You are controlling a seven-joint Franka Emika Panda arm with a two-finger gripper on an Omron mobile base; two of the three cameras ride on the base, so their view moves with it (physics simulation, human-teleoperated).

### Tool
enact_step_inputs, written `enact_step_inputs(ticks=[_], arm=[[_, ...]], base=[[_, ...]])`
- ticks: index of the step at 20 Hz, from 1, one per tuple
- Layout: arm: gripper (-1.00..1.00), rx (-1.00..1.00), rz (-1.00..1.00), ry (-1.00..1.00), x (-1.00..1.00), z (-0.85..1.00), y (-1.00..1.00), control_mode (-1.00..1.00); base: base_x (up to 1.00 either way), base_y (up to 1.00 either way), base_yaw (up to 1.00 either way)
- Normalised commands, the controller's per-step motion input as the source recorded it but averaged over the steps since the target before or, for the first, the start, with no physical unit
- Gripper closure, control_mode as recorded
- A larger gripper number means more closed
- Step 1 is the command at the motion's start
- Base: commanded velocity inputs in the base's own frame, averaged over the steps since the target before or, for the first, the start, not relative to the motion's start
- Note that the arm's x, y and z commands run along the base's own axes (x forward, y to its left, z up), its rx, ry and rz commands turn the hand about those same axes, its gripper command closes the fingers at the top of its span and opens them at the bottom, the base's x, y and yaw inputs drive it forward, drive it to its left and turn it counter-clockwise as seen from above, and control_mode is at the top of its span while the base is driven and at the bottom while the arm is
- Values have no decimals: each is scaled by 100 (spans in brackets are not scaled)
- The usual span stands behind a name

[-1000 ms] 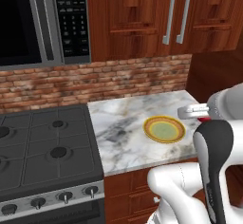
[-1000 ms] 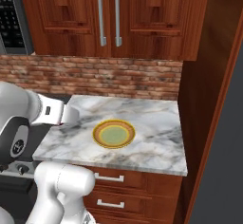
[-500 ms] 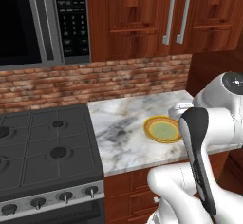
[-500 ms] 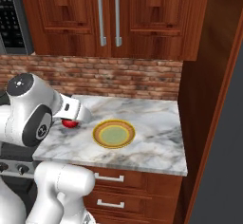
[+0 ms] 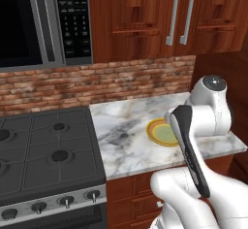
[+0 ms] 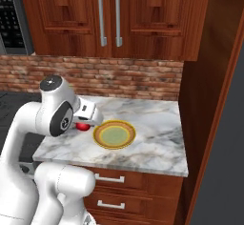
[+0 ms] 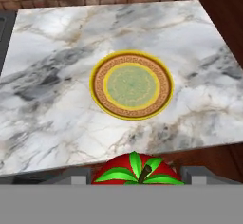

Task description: Pick tomato from the fridge and place it on the plate on the counter.

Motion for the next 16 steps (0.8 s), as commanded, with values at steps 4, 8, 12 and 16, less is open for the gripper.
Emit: enact_step_inputs(ticks=[4,8,12,16], arm=[[100,0,0,0,56,-33,-2,-100],[100,0,0,0,58,-21,-16,-100],[100,0,0,0,55,-32,-23,-100],[100,0,0,3,65,-39,-29,-100]], base=[[0,0,0],[0,0,0],[0,0,0],[0,0,0]])
